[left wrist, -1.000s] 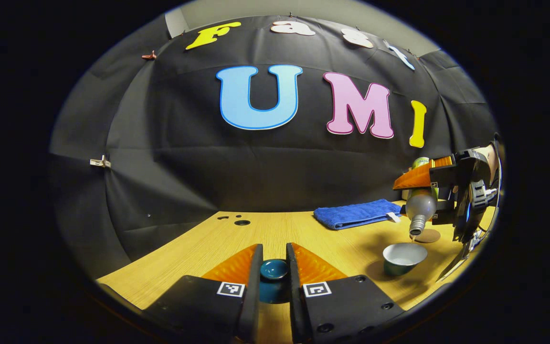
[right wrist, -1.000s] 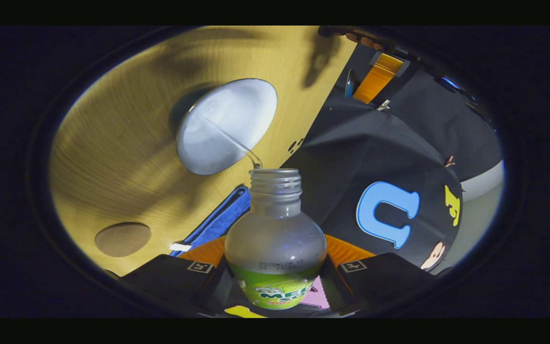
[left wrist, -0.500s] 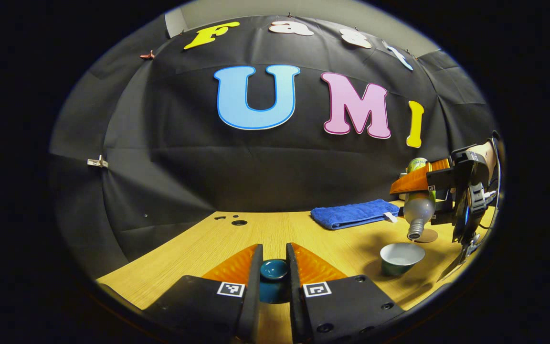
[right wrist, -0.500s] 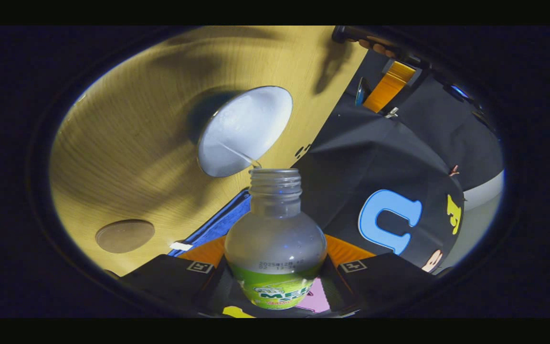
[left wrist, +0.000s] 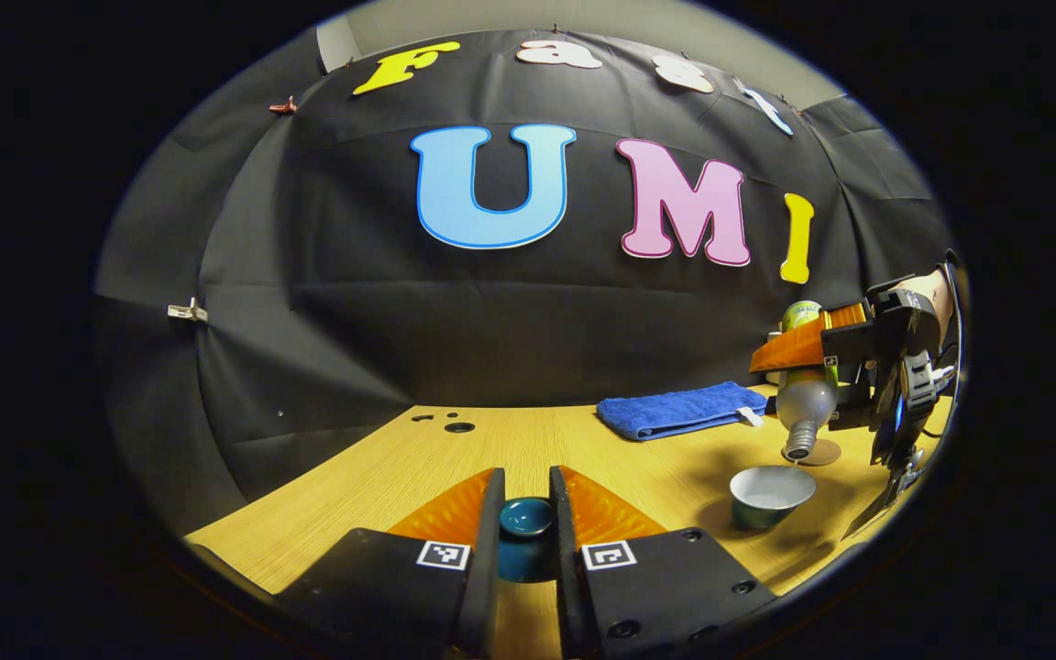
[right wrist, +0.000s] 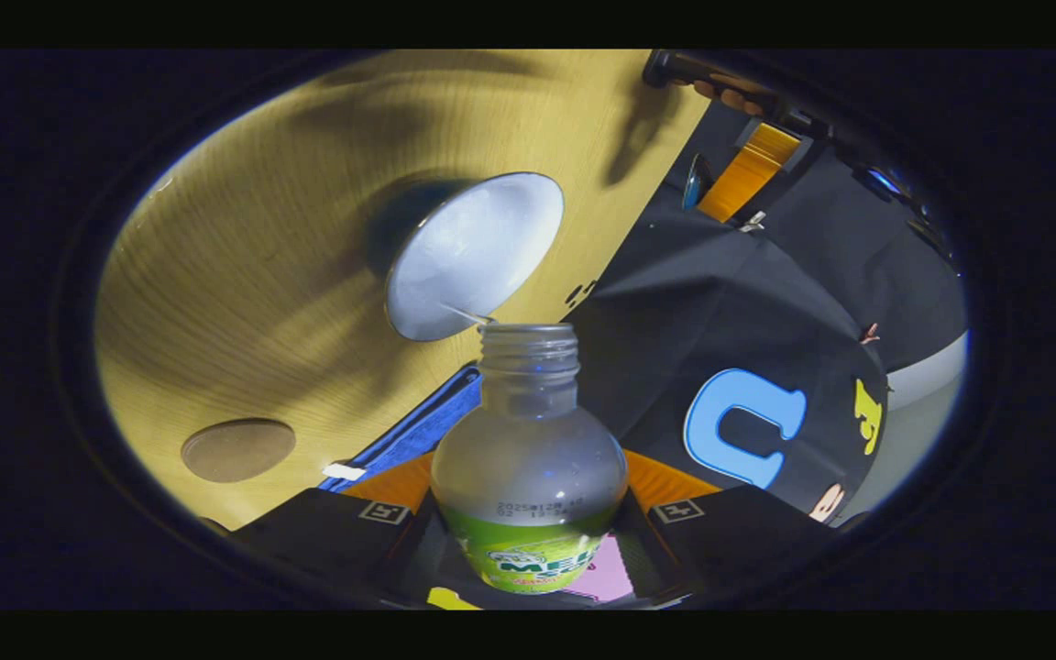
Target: Open the teacup lid with one hand, grasp the water bottle and pour water into the teacup with the other hand; after pouring, place the water bottle on the coaster and then close the teacup lid.
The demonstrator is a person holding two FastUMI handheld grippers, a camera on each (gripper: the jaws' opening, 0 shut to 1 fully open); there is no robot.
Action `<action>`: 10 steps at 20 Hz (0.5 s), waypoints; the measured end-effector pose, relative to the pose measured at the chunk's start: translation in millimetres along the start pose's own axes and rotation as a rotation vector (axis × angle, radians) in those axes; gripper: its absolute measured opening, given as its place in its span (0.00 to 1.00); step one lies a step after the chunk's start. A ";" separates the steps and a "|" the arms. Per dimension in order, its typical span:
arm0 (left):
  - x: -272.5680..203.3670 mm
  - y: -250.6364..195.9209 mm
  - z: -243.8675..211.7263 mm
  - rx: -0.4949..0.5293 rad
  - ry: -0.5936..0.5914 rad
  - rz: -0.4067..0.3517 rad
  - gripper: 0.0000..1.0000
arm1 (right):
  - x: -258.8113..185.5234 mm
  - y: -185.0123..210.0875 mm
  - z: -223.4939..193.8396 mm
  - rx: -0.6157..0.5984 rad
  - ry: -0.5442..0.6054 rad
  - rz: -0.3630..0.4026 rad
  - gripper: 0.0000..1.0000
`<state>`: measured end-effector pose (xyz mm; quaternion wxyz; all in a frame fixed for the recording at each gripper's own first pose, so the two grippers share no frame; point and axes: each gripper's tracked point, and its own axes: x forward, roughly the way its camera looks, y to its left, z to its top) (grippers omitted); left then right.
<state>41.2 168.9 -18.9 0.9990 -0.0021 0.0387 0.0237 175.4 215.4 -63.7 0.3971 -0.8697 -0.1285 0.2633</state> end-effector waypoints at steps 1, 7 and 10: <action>0.1 0.3 0.4 0.000 0.000 0.000 0.30 | -1.3 -0.7 1.3 -0.001 -0.005 -0.002 0.80; -0.3 -0.2 0.3 0.000 0.000 0.000 0.32 | -3.6 -4.3 1.2 0.007 -0.007 -0.011 0.80; 0.1 -1.0 -0.4 0.000 0.000 0.000 0.30 | -5.1 -5.2 2.7 -0.002 -0.012 -0.017 0.80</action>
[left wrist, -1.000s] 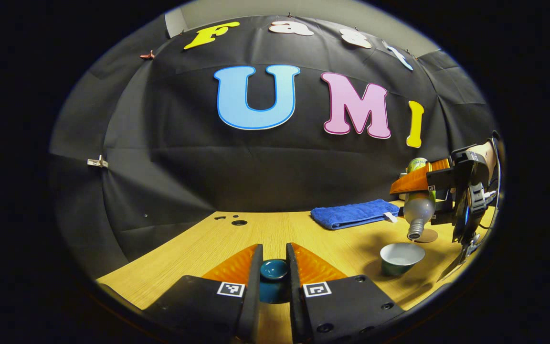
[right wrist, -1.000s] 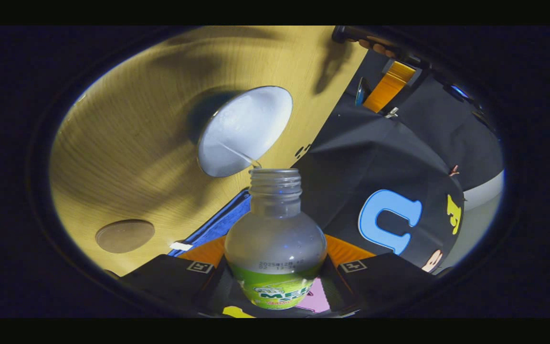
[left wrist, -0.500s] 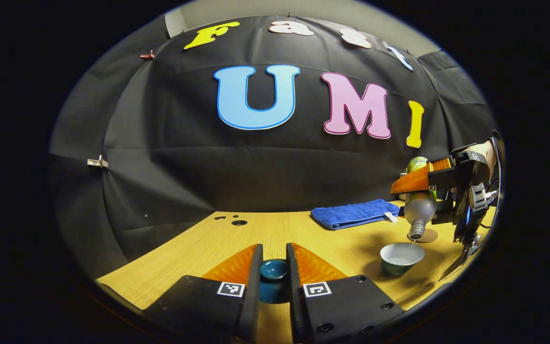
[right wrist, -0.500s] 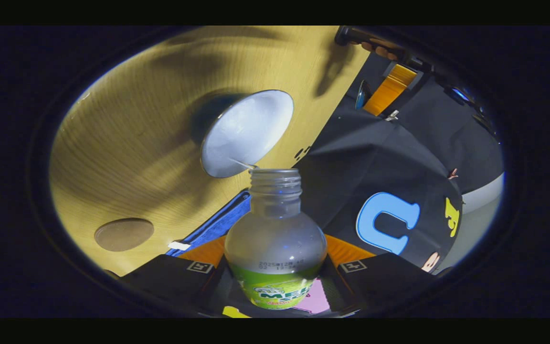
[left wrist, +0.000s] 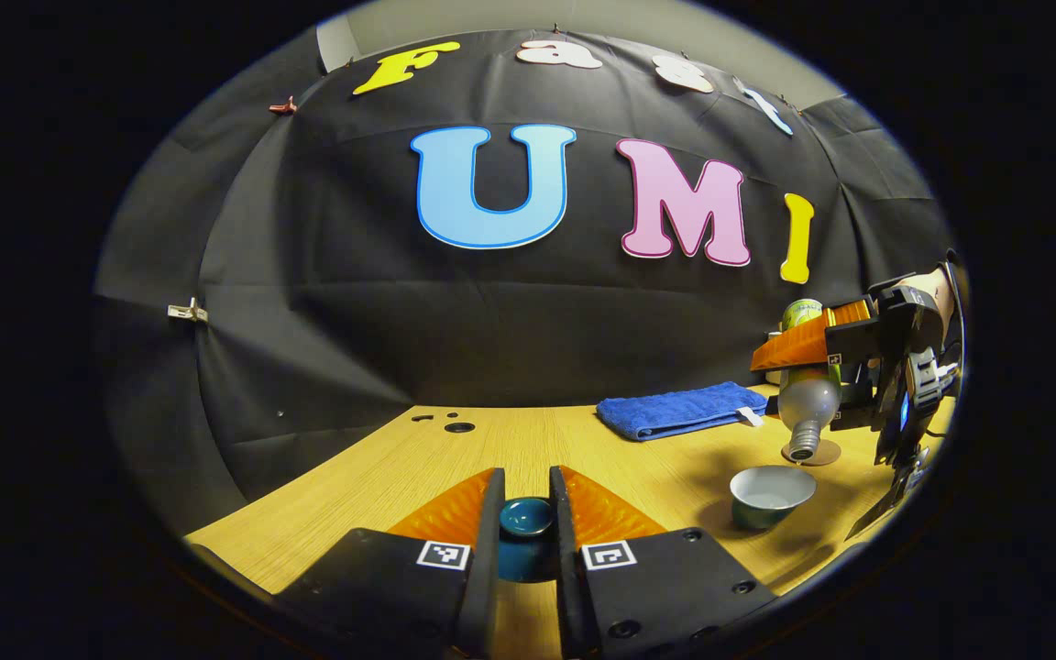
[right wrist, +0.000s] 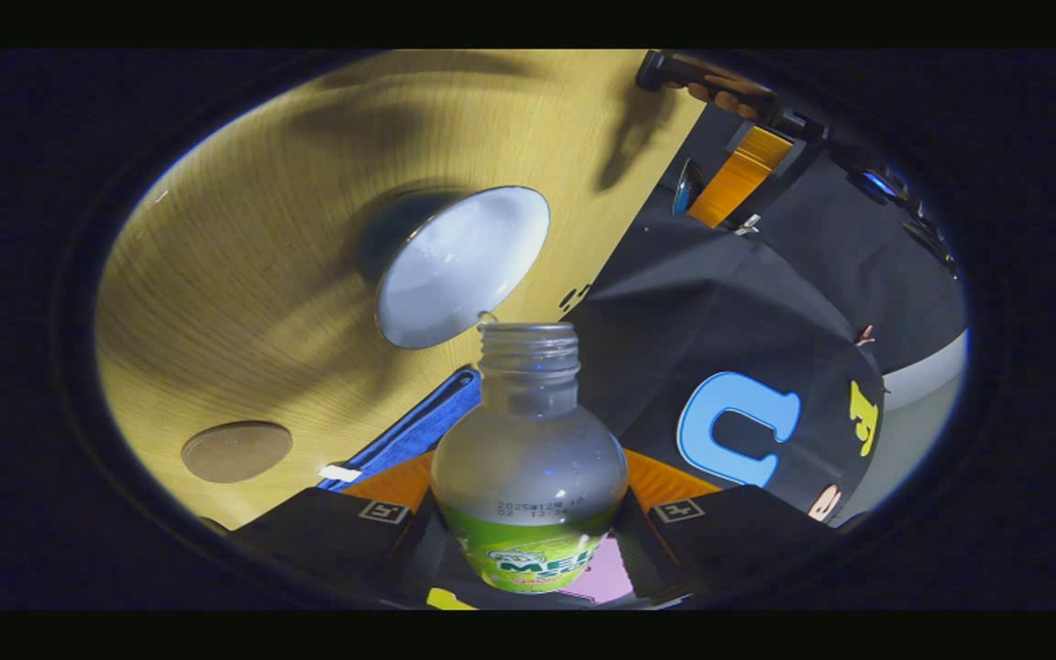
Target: Open the teacup lid with one hand, grasp the water bottle and pour water into the teacup with the other hand; after pouring, place the water bottle on the coaster and then close the teacup lid.
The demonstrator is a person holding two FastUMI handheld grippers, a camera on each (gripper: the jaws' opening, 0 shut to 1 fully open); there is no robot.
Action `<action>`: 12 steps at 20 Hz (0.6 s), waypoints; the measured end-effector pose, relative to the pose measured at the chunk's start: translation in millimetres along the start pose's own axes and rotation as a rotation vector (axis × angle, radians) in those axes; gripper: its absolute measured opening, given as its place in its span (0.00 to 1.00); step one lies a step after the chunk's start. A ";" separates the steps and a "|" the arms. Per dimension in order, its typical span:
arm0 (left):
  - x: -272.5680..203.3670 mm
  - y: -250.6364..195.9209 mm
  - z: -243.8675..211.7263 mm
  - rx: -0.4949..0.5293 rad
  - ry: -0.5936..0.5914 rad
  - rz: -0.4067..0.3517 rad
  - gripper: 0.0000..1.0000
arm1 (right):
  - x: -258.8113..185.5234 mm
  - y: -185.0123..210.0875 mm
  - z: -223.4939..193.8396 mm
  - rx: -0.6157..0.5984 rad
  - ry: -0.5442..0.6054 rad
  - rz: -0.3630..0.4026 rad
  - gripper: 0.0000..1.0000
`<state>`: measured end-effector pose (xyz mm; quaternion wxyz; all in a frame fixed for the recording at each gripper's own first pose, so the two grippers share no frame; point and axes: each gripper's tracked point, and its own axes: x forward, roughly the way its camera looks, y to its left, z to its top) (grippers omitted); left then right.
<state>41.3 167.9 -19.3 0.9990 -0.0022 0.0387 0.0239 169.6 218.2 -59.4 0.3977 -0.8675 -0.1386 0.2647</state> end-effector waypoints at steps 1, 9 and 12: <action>0.0 -0.3 0.1 0.000 0.000 0.000 0.30 | -0.5 -0.2 0.8 0.003 -0.004 -0.006 0.80; -0.1 0.3 0.2 -0.001 0.000 0.005 0.30 | -1.4 6.6 -2.5 0.097 0.014 -0.017 0.80; -1.5 -0.6 -0.1 0.000 0.000 0.001 0.32 | -6.3 10.6 -7.6 0.233 0.037 -0.014 0.81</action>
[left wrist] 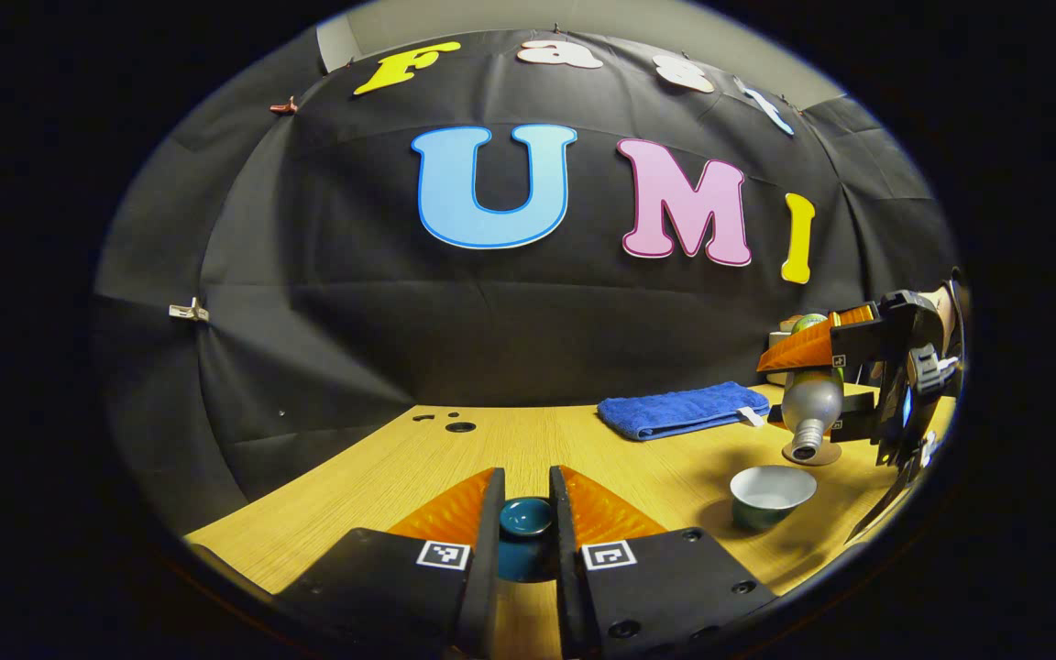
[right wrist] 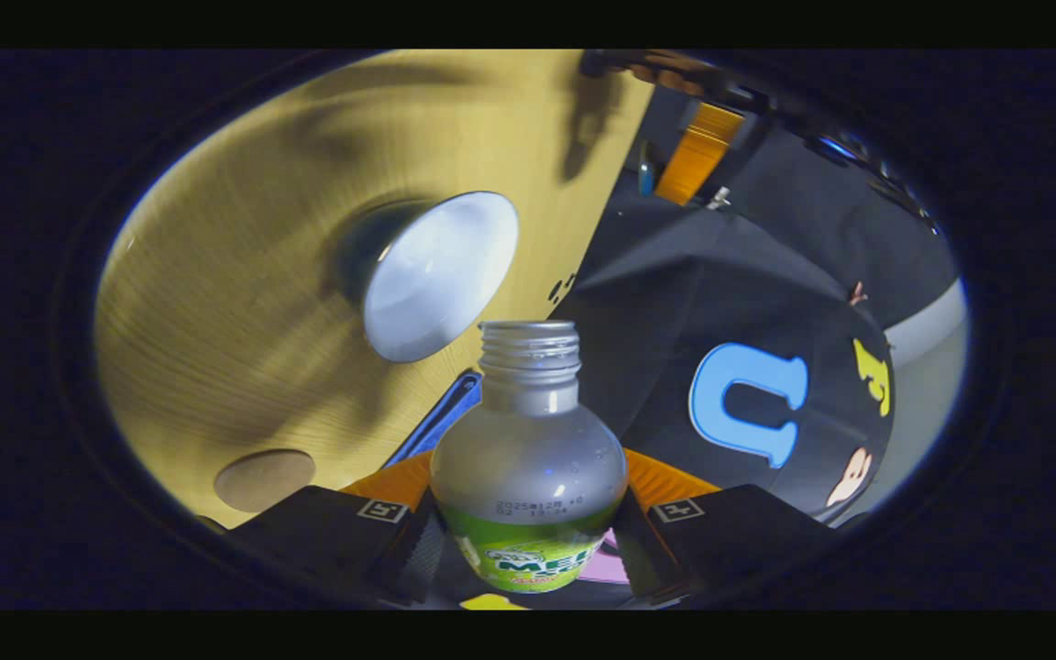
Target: Open the teacup lid with one hand, grasp the water bottle and pour water into the teacup with the other hand; after pouring, place the water bottle on the coaster and then close the teacup lid.
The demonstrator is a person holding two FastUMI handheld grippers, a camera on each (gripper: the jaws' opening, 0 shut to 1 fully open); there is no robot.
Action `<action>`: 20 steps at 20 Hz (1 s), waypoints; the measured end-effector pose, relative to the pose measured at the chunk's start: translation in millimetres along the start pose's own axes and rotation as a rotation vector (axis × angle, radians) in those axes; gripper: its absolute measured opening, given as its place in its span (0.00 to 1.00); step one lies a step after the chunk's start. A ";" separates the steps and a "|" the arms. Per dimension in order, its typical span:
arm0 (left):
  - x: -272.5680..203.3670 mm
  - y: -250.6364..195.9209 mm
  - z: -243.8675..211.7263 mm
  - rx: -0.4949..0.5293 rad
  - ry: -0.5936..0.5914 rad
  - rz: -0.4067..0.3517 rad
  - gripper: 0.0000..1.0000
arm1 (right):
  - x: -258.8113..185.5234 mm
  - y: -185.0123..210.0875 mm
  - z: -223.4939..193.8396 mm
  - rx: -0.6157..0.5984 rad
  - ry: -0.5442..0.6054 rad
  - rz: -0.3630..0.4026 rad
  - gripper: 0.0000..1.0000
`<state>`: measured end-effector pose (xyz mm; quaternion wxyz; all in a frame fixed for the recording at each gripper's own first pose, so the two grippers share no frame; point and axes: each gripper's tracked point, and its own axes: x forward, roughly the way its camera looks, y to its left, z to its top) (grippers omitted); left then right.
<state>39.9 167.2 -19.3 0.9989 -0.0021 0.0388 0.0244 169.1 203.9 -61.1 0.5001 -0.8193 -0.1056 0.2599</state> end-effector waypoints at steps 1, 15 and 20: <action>0.3 -0.2 -0.2 0.000 0.000 0.000 0.30 | -2.6 -0.8 -1.8 0.056 0.009 -0.006 0.81; -5.0 -8.9 0.1 0.000 -0.001 0.018 0.32 | -59.4 -32.8 -70.0 1.311 0.059 -0.145 0.81; -7.9 -15.2 0.1 0.001 -0.002 0.015 0.32 | -60.3 -33.4 -90.8 1.790 0.000 -0.161 0.81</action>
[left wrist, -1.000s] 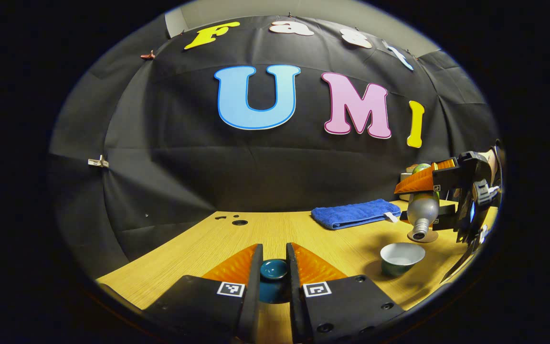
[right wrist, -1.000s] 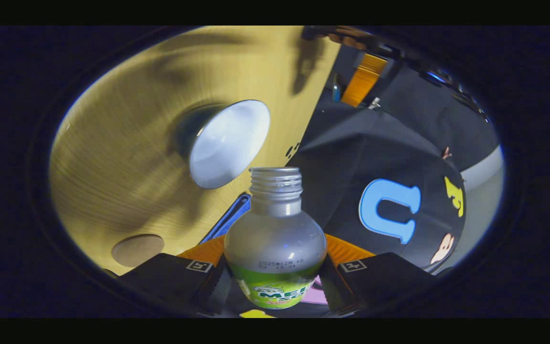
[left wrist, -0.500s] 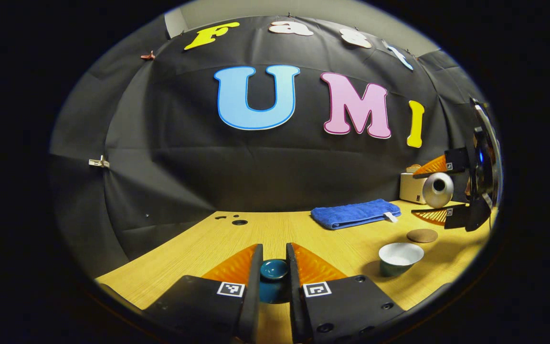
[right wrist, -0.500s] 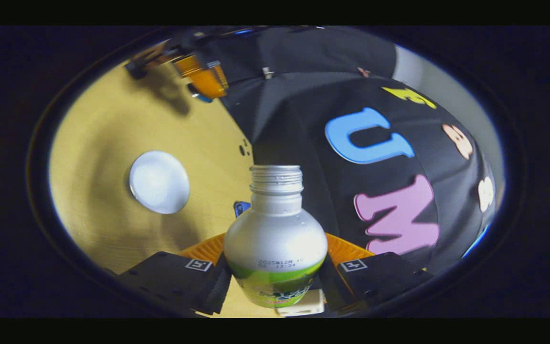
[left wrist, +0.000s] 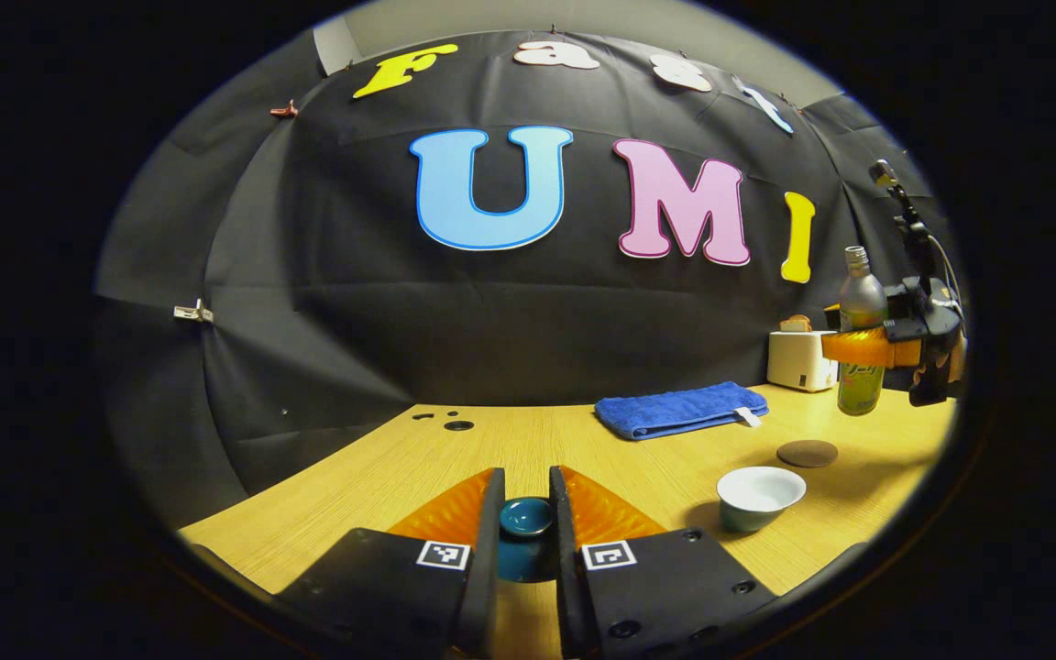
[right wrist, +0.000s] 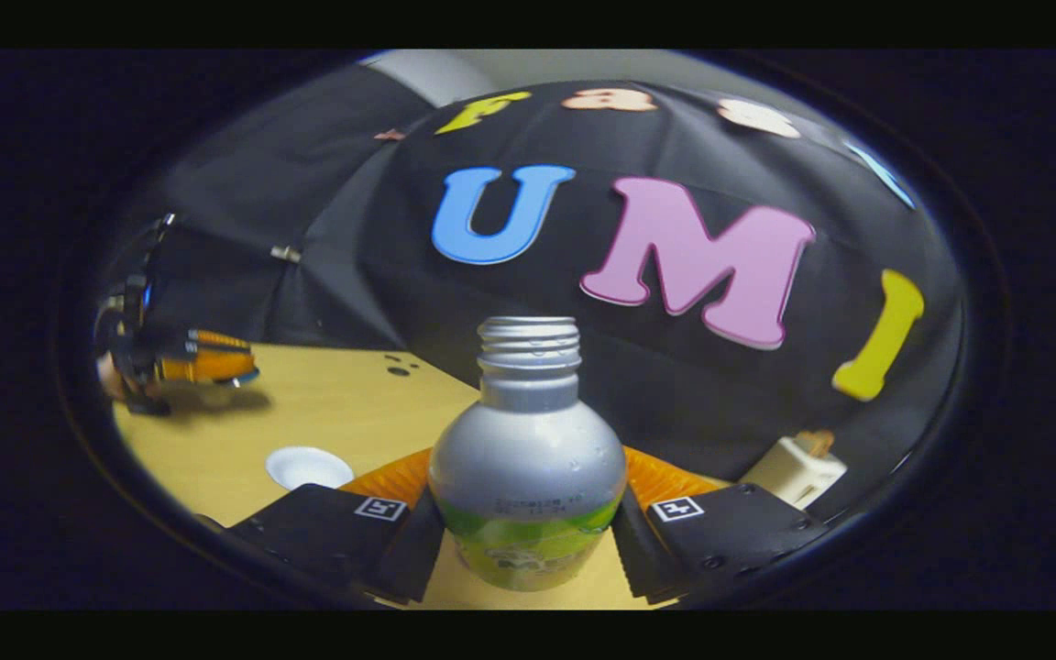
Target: Open the teacup lid with one hand, grasp the water bottle and pour water into the teacup with the other hand; after pouring, place the water bottle on the coaster and then close the teacup lid.
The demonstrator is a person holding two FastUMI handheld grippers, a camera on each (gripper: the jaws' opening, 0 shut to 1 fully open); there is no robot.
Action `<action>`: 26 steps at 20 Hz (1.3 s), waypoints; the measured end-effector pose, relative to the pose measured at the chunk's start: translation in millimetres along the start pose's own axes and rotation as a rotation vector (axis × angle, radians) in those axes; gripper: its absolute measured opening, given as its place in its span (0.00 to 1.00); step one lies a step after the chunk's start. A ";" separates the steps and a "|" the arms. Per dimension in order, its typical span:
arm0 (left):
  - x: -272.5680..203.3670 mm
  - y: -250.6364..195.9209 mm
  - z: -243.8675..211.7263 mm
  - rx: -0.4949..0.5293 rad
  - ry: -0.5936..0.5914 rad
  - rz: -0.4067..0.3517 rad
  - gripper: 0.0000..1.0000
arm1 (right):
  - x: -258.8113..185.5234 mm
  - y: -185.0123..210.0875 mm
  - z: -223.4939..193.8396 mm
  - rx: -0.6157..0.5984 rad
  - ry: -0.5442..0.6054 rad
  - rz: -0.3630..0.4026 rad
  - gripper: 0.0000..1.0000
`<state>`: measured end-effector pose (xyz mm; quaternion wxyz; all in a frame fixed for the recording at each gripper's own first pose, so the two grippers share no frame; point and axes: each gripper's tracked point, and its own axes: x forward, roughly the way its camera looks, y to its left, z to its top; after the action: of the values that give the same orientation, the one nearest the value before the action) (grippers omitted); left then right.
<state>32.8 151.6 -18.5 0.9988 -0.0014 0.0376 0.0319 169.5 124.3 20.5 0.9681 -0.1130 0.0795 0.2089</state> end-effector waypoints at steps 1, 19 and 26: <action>0.3 -0.6 0.3 0.000 0.000 -0.002 0.30 | 4.6 -6.2 -1.6 0.055 0.004 -0.008 0.81; -1.2 -6.1 1.2 0.000 -0.001 -0.022 0.32 | 54.7 -30.5 -93.0 0.229 0.118 -0.067 0.82; -1.3 -6.3 0.9 0.000 -0.001 -0.022 0.32 | 49.0 -31.6 -102.0 0.260 0.141 -0.071 0.86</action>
<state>32.0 145.2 -17.5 0.9991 -0.0016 0.0373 0.0208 216.1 89.5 -81.6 0.9733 -0.0037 0.1697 0.1543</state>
